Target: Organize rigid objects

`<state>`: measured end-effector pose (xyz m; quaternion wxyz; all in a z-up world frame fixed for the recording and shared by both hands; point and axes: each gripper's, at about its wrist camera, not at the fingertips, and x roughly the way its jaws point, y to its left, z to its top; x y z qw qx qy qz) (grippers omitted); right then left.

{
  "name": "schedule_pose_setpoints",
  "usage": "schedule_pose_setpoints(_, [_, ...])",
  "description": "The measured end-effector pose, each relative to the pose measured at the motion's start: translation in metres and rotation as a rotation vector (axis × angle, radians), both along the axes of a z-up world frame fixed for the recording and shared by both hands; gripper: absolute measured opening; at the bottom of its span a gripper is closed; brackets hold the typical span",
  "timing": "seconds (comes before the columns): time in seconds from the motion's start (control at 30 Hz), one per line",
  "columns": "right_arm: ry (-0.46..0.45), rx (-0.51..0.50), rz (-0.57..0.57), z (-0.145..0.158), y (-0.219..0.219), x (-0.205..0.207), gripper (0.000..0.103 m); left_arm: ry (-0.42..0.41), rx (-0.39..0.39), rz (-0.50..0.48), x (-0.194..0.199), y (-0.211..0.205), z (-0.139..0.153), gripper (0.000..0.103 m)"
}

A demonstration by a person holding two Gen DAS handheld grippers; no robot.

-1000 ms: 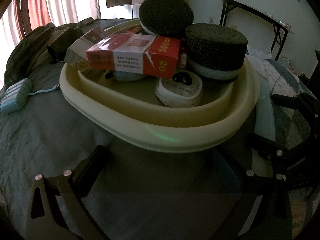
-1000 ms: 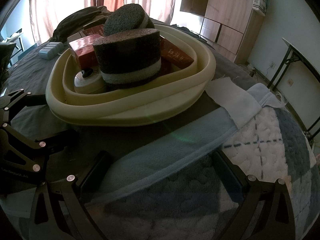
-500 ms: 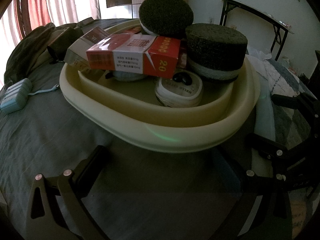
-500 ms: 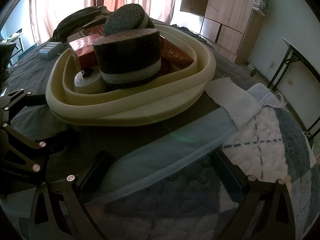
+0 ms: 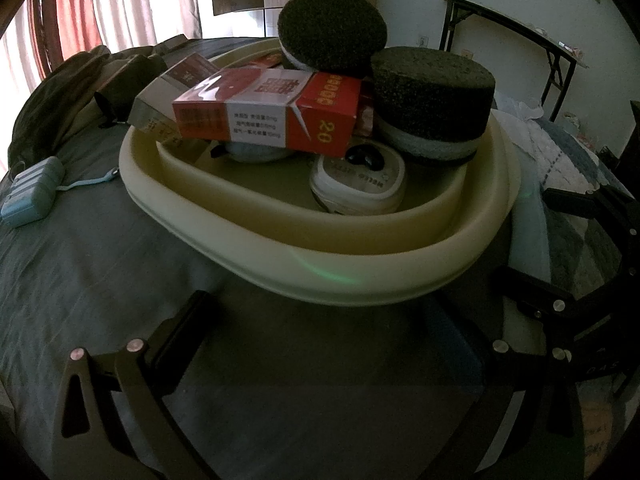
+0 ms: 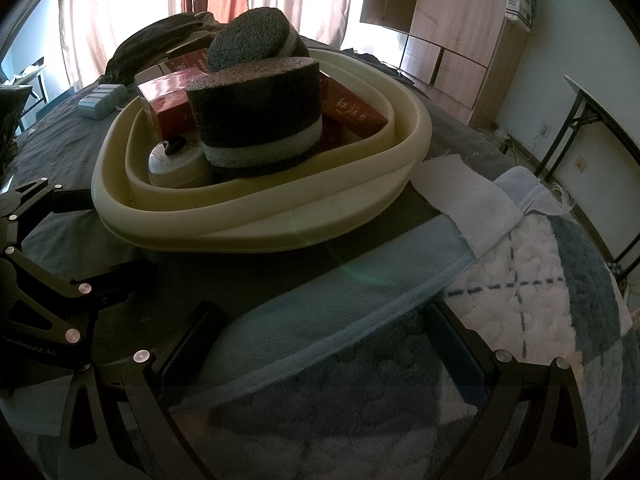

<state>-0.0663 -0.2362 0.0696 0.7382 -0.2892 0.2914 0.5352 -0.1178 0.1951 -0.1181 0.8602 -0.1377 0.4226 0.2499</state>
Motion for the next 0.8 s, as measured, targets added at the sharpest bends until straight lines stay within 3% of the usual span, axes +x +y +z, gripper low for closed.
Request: schedule_pose_setpoints(0.8, [-0.003,0.000,0.003,-0.0005,0.0004,-0.0012,0.103,0.000,0.000,0.000,0.0027,0.0002,0.0015,0.103])
